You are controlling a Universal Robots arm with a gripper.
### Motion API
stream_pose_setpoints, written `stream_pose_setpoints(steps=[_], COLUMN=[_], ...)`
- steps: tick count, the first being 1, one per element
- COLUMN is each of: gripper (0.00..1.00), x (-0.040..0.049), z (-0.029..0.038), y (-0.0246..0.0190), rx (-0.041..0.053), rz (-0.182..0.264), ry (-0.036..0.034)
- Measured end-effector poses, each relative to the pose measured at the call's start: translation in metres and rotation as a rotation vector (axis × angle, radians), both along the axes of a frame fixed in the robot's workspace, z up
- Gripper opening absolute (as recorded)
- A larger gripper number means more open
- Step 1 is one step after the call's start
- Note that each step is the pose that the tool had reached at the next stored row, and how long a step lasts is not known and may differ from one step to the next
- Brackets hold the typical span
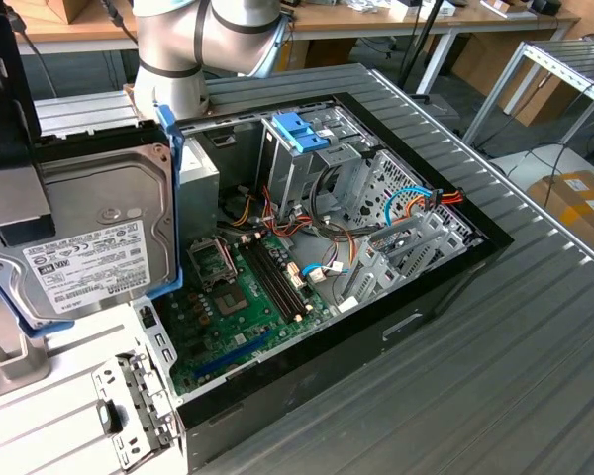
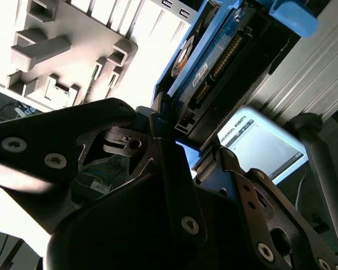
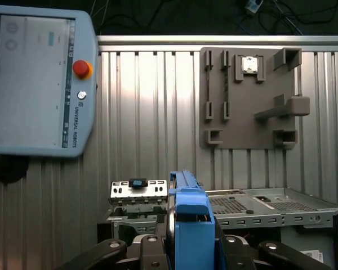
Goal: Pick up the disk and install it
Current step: 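Pick up the disk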
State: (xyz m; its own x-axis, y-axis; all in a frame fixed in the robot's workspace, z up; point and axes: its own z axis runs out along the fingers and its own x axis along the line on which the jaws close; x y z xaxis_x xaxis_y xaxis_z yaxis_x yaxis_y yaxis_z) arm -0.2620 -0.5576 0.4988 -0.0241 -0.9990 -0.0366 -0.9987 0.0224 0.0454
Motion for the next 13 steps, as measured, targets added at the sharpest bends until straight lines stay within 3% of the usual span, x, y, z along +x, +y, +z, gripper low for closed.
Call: stream_pose_setpoints(steps=[13], gripper=[0.37], x=[0.0075], z=[-0.0003], y=[-0.0068], rx=[-0.0001], rz=[0.000], ry=[0.0000])
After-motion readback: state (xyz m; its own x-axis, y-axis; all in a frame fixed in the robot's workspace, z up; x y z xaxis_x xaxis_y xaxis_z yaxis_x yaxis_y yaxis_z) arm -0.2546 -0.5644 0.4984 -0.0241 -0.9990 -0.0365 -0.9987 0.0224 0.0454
